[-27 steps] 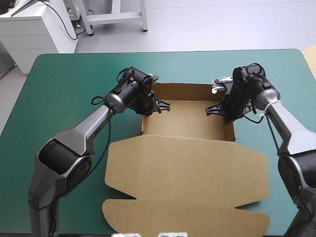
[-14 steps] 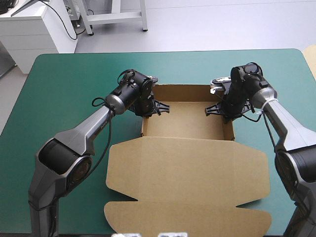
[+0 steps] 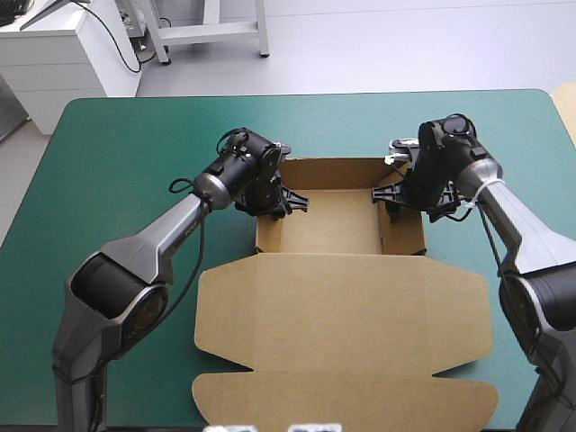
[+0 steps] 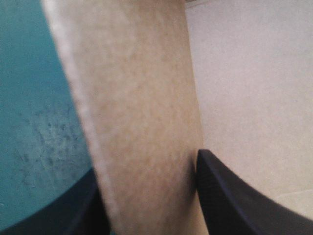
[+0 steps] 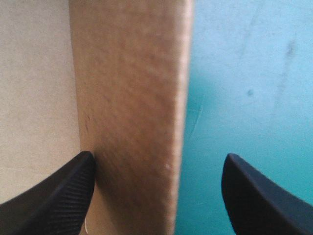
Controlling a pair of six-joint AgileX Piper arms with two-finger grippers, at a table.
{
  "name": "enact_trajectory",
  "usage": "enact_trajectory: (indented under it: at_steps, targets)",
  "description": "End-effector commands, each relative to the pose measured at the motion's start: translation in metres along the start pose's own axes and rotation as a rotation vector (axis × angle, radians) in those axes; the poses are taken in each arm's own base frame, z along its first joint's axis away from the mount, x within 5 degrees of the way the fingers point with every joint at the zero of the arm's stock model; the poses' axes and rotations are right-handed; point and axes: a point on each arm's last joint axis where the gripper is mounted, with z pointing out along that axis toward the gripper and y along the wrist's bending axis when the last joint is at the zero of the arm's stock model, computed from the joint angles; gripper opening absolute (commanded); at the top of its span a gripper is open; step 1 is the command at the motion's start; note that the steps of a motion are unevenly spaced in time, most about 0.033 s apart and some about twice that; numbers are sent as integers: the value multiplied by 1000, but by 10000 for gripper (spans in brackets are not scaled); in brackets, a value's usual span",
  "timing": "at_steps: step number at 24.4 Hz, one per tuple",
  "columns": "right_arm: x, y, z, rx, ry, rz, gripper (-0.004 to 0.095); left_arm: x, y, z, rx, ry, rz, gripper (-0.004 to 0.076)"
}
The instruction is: Fold the box
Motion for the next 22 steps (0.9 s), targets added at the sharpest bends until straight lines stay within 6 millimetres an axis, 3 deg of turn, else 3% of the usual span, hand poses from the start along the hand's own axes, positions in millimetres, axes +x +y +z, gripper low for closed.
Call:
enact_trajectory:
  at_steps: [1,3,7,12,16,19,22]
  targets:
    - [1,1,-30,-28,-81,5,683,4,4,-36,-4,-30,1,379]
    - [3,3,-30,-45,-64,10,683,2,5,-43,1,-51,-1,379]
    - [3,5,-44,-77,-100,11,682,-4,16,-78,26,-148,-32,379]
    - [11,5,-86,-110,-215,5,683,2,33,-119,60,-233,-70,371]
    - [23,-1,-118,-92,-303,-5,683,17,37,-158,116,-309,8,257]
    - [32,0,-132,-121,-334,0,683,34,41,-191,178,-367,11,16]
    - [32,-1,-132,-116,-335,1,683,53,48,-204,171,-382,35,-8]
